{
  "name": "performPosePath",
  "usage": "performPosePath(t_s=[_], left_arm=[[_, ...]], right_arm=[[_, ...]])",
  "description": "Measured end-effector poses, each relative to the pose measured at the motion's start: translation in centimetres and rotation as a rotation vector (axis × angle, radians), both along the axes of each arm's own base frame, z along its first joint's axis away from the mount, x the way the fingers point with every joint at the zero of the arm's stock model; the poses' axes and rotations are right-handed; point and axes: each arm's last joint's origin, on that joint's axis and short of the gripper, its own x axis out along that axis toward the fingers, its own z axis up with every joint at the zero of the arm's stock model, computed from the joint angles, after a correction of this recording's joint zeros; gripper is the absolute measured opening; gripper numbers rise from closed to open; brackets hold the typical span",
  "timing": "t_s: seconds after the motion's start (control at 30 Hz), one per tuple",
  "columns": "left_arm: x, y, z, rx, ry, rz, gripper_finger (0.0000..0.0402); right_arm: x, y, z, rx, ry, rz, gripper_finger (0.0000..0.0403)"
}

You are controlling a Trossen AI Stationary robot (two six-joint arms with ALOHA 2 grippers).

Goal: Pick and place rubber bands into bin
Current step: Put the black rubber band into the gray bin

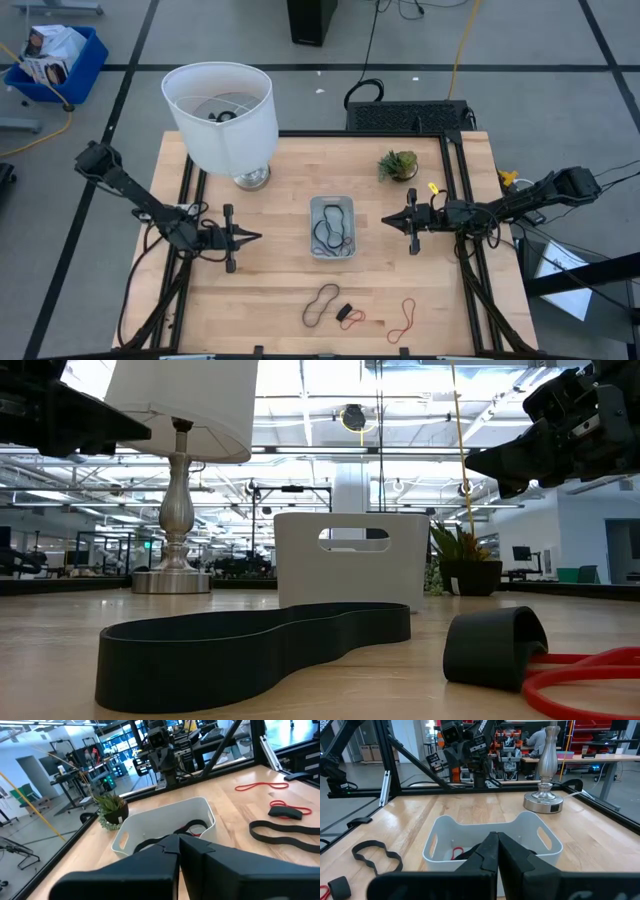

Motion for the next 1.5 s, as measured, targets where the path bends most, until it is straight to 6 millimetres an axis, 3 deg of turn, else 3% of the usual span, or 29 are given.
performPosePath(t_s=[0.13,0.37,0.6,0.8,0.97,1.33,1.43,1.5], left_arm=[[0.0,0.0,0.0,0.002,0.000,0.000,0.0004],[0.0,0.0,0.0,-0.001,0.000,0.001,0.0037],[0.0,0.0,0.1,0.021,-0.002,0.000,0.0046],[0.0,0.0,0.0,0.038,0.004,0.000,0.0046],[0.1,0.1,0.0,0.059,0.005,0.006,0.0046],[0.2,0.3,0.0,0.026,0.005,0.023,0.0047],[0.2,0.3,0.0,0.025,0.004,0.022,0.0047],[0.2,0.3,0.0,0.025,0.002,0.023,0.0047]], right_arm=[[0.0,0.0,0.1,-0.015,-0.014,0.000,0.0002],[0.0,0.0,0.7,-0.046,-0.067,-0.001,0.0022],[0.1,0.6,0.5,-0.052,-0.028,0.036,0.0092],[2.2,4.0,3.8,-0.102,0.068,0.170,0.0164],[4.4,8.0,5.2,-0.168,0.142,0.262,0.0187],[9.6,16.1,4.1,-0.345,0.393,0.417,0.0179],[11.4,17.4,4.8,-0.348,0.394,0.415,0.0181],[12.2,17.6,4.1,-0.365,0.442,0.406,0.0184]])
